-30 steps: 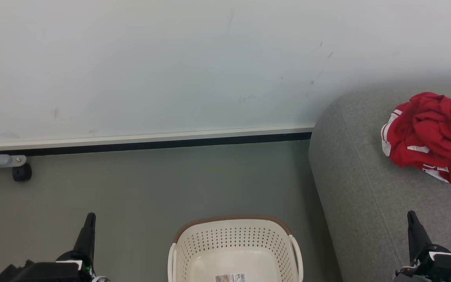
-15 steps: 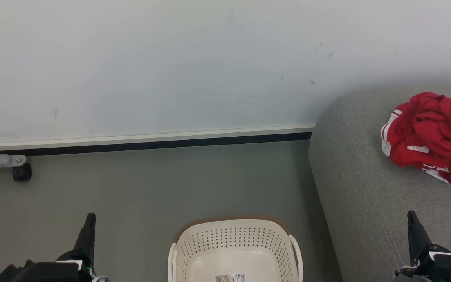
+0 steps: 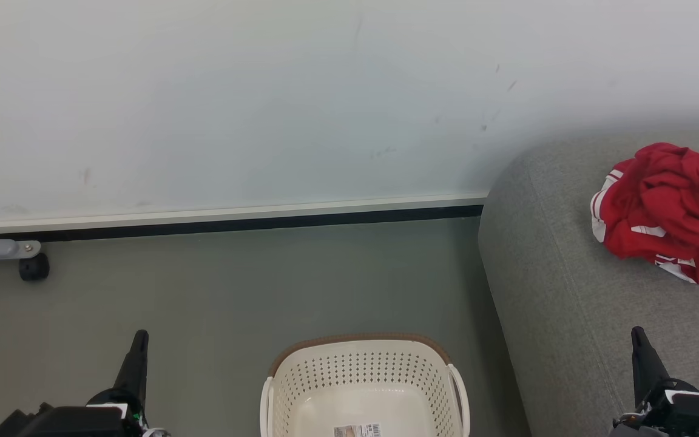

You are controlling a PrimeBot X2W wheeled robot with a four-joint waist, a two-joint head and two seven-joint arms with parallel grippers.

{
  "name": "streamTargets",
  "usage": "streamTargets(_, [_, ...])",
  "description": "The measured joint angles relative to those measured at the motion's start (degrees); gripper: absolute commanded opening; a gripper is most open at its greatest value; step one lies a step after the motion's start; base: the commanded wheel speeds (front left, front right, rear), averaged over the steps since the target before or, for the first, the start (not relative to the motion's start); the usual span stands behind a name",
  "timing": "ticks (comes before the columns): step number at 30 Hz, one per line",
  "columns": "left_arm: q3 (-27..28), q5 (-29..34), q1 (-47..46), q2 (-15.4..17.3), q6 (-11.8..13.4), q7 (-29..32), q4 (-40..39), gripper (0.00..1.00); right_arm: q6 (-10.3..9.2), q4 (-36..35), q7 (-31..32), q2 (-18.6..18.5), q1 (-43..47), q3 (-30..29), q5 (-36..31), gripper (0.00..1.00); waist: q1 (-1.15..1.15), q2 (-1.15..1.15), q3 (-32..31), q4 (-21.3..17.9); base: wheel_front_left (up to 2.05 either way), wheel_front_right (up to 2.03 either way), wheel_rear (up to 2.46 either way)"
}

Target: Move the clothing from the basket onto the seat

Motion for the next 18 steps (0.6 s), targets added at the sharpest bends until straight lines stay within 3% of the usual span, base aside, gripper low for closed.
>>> streamTargets(18, [0.00,0.00,0.00,-0.01,0.00,0.00,0.00,0.00,0.00,-0.01,0.00,0.01,0.00,0.00,0.00,0.00,0.00,0.00,0.00,0.00,0.00,0.00,0.00])
